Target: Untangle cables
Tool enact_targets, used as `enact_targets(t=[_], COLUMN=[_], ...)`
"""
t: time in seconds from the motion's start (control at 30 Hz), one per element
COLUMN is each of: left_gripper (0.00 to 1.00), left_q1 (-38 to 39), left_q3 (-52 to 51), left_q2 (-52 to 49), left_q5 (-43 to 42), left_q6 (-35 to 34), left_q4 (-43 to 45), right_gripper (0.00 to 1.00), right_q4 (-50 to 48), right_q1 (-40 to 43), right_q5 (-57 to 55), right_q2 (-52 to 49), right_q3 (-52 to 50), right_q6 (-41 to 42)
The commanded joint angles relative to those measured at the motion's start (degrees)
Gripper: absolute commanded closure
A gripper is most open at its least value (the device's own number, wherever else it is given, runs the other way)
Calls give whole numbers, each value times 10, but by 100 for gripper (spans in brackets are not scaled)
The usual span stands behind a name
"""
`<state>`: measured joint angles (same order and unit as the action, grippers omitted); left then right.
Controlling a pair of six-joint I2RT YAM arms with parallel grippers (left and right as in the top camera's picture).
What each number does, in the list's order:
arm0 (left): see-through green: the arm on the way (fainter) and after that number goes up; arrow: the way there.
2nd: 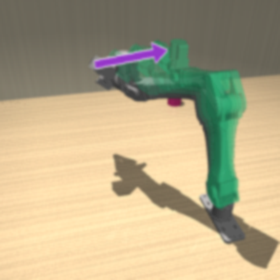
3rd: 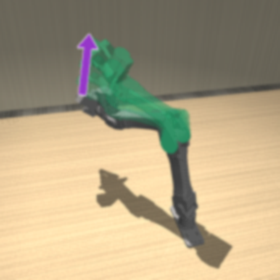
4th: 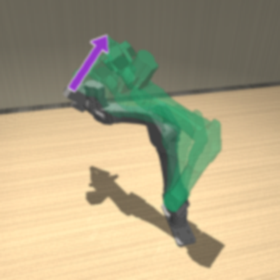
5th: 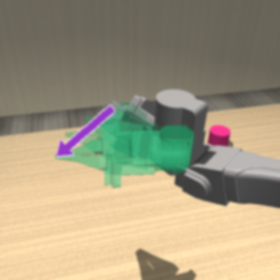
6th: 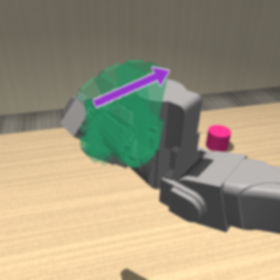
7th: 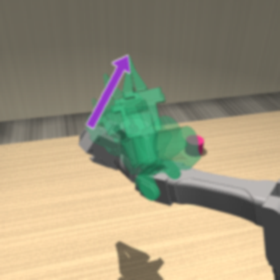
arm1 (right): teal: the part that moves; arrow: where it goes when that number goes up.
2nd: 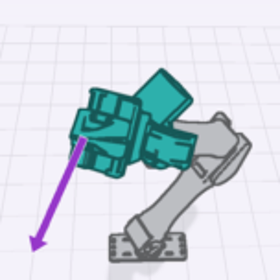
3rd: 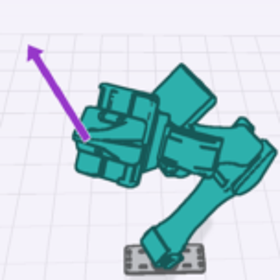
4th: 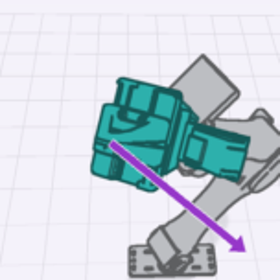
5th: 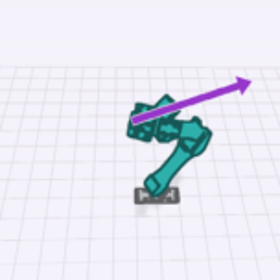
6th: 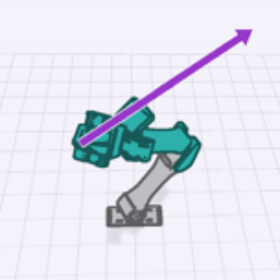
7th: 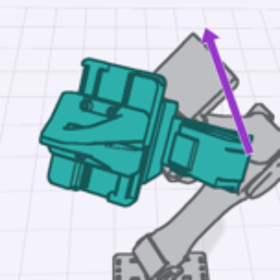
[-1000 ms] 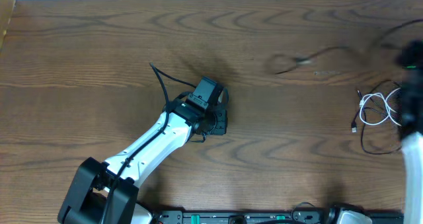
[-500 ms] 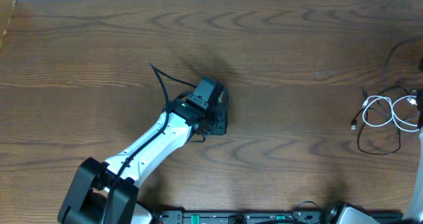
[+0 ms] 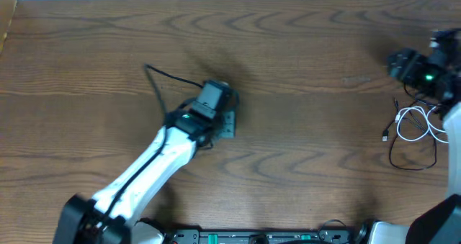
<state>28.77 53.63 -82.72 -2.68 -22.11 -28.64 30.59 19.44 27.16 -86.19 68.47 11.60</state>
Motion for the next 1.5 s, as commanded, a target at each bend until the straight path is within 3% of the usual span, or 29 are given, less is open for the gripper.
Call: enact_targets(t=[0.0, 0.2, 0.3, 0.37, 0.43, 0.57, 0.63, 0.87, 1.07, 1.1, 1.3, 1.47], left_gripper=[67, 61, 58, 50, 41, 41, 41, 41, 39, 2, 2, 2], left_q1=[-46, -139, -180, -196, -206, -212, -212, -211, -211, -211, -211, -211], left_q3=[4, 4, 4, 4, 4, 4, 4, -27, -102, -108, -109, -109], left_q2=[46, 52, 52, 52, 52, 53, 55, 134, 344, 380, 500, 509], left_q5=[110, 102, 44, 8, -7, -25, -66, -83, -83, -83, -83, -83], left_q6=[12, -42, -59, -59, -57, 1, 64, 95, 133, 133, 133, 133], left_q4=[-6, -76, -144, -192, -252, -343, -359, -340, -273, -269, -264, -266], right_gripper=[23, 23, 13, 3, 1, 1, 1, 1, 1, 1, 1, 1], right_q4=[15, 84, 153, 193, 233, 322, 339, 238, 131, 125, 131, 132], right_q1=[-67, -184, -224, -233, -234, -234, -234, -241, -245, -245, -244, -244], right_q5=[45, -85, -149, -152, -153, -175, -196, -195, -196, -196, -197, -197], right_q2=[-19, -50, -69, -73, -73, -71, -62, 60, 291, 320, 432, 437], right_q3=[0, 0, 0, 0, 0, -4, -17, -143, -265, -275, -289, -289], right_q6=[-38, -66, -65, -62, -52, -38, -28, -17, -18, -18, -18, -18])
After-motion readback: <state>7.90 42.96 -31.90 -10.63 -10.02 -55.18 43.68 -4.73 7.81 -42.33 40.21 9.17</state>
